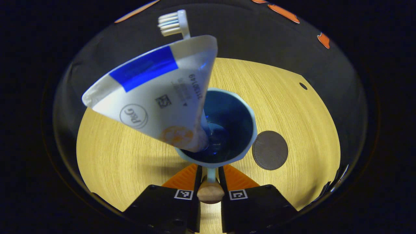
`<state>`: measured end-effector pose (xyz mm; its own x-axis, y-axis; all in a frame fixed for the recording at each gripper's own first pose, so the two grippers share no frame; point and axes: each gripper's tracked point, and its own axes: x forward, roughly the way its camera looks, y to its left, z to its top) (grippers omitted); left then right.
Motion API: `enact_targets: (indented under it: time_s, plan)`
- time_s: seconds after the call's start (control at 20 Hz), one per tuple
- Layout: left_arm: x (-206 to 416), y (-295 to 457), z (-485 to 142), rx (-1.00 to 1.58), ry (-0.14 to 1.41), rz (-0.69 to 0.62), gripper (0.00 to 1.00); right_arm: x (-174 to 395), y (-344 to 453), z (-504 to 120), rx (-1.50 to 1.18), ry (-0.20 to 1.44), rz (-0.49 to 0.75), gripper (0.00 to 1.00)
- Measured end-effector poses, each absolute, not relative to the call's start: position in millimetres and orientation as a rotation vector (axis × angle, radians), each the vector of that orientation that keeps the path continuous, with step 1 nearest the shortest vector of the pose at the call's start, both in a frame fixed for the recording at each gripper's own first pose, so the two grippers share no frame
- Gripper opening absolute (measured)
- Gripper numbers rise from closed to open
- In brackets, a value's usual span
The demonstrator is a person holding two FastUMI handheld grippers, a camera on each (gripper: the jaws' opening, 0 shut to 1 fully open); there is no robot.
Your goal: Put the toothbrush and toothpaste on the desktop into the cup, then pick up the cup and place it on the coaster on the desktop.
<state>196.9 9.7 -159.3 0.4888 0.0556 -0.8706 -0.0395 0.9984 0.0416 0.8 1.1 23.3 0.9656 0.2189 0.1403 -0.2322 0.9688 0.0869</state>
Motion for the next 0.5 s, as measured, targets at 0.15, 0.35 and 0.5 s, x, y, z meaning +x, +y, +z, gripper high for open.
enact_targets:
  time_s: [0.15,0.35,0.5]
  plan:
    - [197,5,-155,0.029,1.037,0.034,0.25,1,-1,25,0.104,-0.134,0.22,0.96]
    - [204,5,-145,0.026,1.015,0.006,0.25,-2,-6,23,0.11,-0.128,0.209,0.96]
    - [211,1,-145,0.035,1.011,-0.039,0.25,-5,-13,23,0.112,-0.124,0.196,0.96]
